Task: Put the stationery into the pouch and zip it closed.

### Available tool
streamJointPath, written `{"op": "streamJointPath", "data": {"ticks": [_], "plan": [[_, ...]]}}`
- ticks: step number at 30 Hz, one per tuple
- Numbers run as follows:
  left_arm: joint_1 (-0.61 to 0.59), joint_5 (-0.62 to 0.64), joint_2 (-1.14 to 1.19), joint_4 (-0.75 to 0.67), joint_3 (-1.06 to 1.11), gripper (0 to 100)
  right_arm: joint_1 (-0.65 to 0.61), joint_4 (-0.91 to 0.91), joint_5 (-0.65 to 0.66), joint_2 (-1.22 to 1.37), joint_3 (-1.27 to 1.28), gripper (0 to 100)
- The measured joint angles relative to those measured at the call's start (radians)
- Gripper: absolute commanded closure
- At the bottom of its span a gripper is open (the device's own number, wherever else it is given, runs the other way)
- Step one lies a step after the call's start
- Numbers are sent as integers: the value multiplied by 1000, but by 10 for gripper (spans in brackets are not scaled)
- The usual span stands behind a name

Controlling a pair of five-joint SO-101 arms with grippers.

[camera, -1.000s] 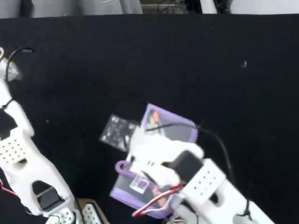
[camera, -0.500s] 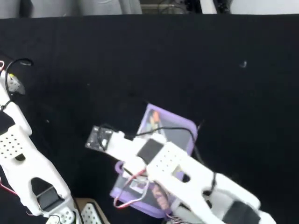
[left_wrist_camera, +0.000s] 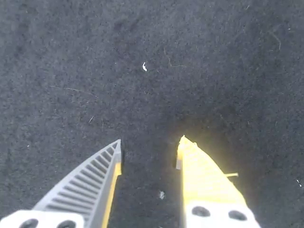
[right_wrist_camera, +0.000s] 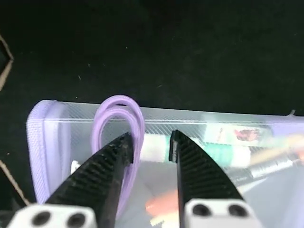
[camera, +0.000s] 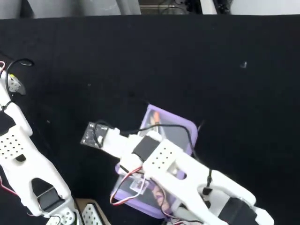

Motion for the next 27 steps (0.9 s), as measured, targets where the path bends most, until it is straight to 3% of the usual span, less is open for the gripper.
{"op": "streamJointPath", "data": {"ticks": [7,10,14,18,27], "plan": [[0,0,0,0,0,809,0,-77,0,86,2,880],[0,0,0,0,0,809,-5,-114,2,126,-9,990],[0,26,0,0,0,809,-2,-129,0,207,-72,988],[0,43,0,0,0,809,8,-97,2,226,-203,988],[34,46,55,0,0,809,163,57,0,230,-692,988]]}}
